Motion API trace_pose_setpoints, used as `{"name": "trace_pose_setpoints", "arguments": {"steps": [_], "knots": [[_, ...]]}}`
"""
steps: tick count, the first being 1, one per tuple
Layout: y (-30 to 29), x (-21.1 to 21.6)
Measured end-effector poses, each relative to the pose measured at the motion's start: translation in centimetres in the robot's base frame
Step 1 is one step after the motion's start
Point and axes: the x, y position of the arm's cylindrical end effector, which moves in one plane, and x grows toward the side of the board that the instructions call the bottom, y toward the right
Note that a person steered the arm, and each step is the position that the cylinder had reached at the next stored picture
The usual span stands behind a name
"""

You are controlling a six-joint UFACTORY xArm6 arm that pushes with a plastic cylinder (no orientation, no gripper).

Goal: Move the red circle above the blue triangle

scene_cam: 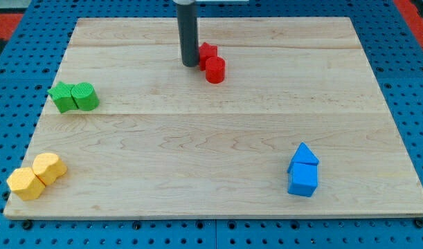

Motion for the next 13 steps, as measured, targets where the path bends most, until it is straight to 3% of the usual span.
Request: {"name": "trace_pose_setpoints", "arguments": {"steps": [1,2,3,4,5,6,7,8,10,11,12,13], "knots": [[4.9,3.7],[6.5,4.1],[4.7,1.2],[9.7,2.1],[15.0,8.2],[16.5,8.0],[21.0,4.9],[22.4,9.6],[17.6,12.5],[18.6,12.5],[15.9,9.9],[16.1,11.9]]}}
